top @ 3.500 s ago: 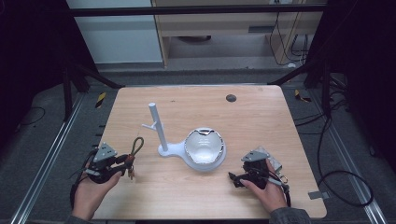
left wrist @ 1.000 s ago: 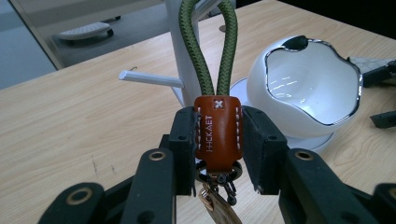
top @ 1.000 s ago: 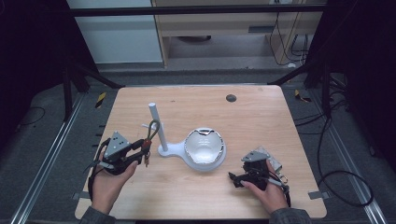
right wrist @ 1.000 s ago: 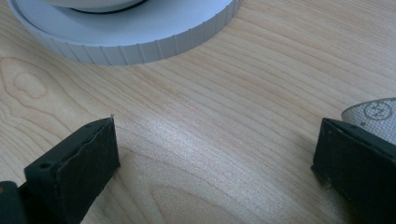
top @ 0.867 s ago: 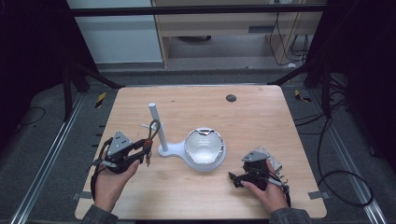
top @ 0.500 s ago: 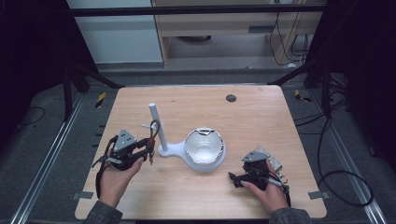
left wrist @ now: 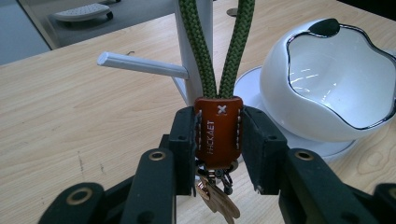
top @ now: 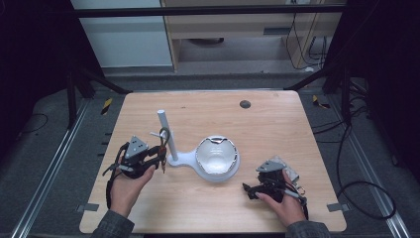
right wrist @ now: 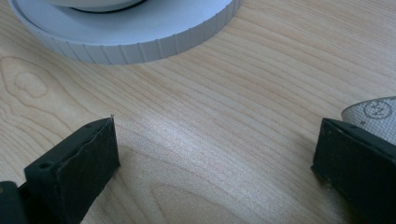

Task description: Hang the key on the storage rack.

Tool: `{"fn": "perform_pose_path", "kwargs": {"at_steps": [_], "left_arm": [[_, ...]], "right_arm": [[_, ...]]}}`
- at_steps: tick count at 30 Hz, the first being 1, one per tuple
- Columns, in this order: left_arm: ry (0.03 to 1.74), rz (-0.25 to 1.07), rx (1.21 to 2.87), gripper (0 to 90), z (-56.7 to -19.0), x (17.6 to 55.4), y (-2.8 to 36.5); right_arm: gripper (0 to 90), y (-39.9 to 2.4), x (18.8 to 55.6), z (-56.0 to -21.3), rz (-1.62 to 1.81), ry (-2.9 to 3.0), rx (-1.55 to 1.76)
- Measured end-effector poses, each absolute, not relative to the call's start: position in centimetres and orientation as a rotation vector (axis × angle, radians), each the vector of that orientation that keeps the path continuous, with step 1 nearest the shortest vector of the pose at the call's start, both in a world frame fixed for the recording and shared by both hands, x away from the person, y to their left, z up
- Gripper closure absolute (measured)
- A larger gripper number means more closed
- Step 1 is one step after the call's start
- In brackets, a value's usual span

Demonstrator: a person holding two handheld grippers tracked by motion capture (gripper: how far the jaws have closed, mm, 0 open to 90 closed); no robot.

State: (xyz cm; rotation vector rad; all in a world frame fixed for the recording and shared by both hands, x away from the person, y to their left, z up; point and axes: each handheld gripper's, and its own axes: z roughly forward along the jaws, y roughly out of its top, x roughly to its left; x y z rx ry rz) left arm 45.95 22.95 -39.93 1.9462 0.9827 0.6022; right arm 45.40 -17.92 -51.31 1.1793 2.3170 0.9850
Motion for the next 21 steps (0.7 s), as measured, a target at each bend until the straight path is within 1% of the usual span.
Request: {"fn": "perform_pose_path", "kwargs": {"at_steps": [11,18,21], "left_arm": [[0.989,0.606,1.932,64.5,-40.1,45.9,22.8],[1.017,0.639,1.916,35.0,-41.6,45.7,23.4],[1.033,0.632,1.927,26.0,-43.1,45.8,24.0]], "right_arm": [[0.2,-17.9,45.4,-51.3,0.984,2.316,1.182],[0.3,-17.9,45.4,-51.3,0.984,2.316,1.182],[0.2,-17.9,45.4,-51.3,0.981,2.313,1.190]]}}
